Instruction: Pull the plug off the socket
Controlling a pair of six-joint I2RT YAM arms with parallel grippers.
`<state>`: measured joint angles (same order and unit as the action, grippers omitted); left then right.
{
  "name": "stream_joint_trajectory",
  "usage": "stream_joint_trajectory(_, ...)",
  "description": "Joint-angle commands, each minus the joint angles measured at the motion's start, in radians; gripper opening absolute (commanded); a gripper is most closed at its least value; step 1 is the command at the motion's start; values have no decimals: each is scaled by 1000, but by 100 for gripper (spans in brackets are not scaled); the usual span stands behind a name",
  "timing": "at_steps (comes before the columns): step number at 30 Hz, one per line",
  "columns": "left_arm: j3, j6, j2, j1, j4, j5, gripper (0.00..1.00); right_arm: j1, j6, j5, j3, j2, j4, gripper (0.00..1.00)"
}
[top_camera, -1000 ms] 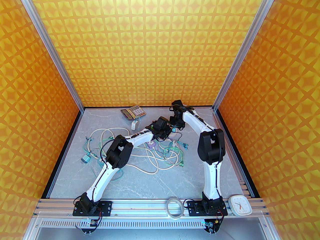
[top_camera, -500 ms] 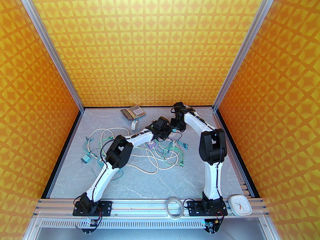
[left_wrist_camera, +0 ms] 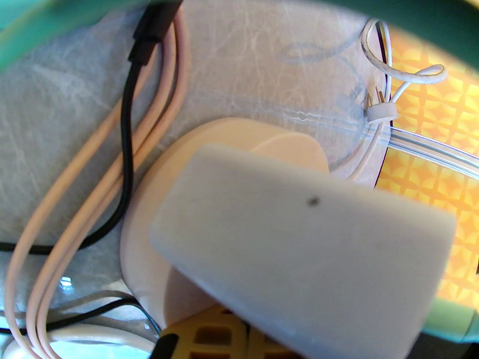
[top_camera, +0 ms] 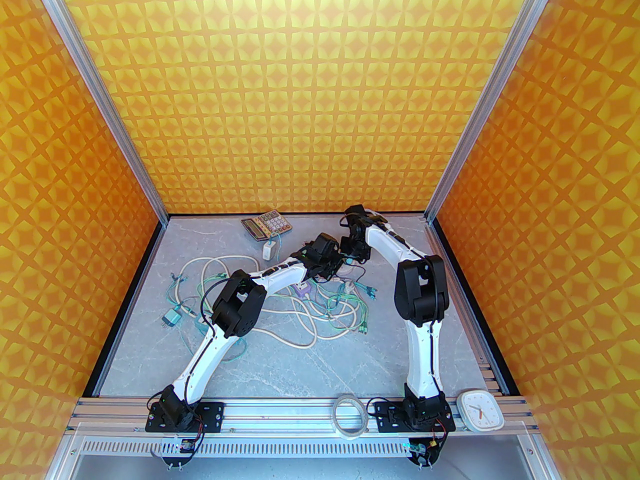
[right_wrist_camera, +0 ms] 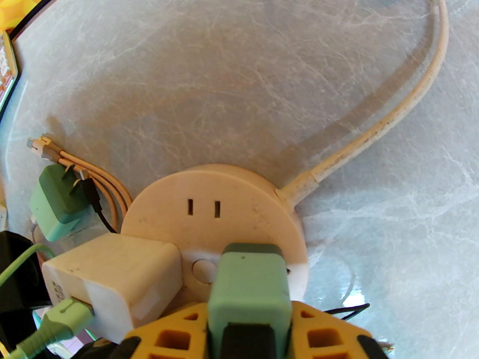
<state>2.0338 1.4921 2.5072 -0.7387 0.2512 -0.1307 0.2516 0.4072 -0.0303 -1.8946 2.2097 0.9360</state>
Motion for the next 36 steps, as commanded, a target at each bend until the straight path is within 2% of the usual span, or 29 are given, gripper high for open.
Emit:
stream_joint_trajectory(1,-46,3,134,-22,237,-10,0,66,-3,26,-87,32,29,15)
stream_joint_trajectory(3,-44,3,133,-22,242,-10,0,71,-5,34,-113,44,45,13)
stream_joint_trajectory(7,-55,-1,129,-20,241,-11,0,45,-44,-43,-124,31,75,13)
stream_joint_trajectory(12,-61,3,126,-19,233,-10,0,-32,-33,-9,-58,-7,36,14)
stream_joint_trajectory(15,-61,2,126,-21,229,-10,0,-6,-21,30,-66,7,34,14)
stream_joint_trajectory(20,-52,3,131,-22,235,-10,0,95,-2,45,-161,53,59,14)
stream_joint_trajectory(23,-54,0,130,-22,239,-11,0,107,-1,55,-168,54,56,14)
stream_joint_trajectory(26,-57,-1,129,-22,237,-11,0,84,-32,-5,-155,38,80,14)
stream_joint_trajectory(32,-66,1,125,-22,228,-10,0,-65,-9,63,-6,-49,1,14)
stream_joint_trajectory(36,-55,3,132,-25,229,-13,0,-18,-3,70,-40,-30,11,14)
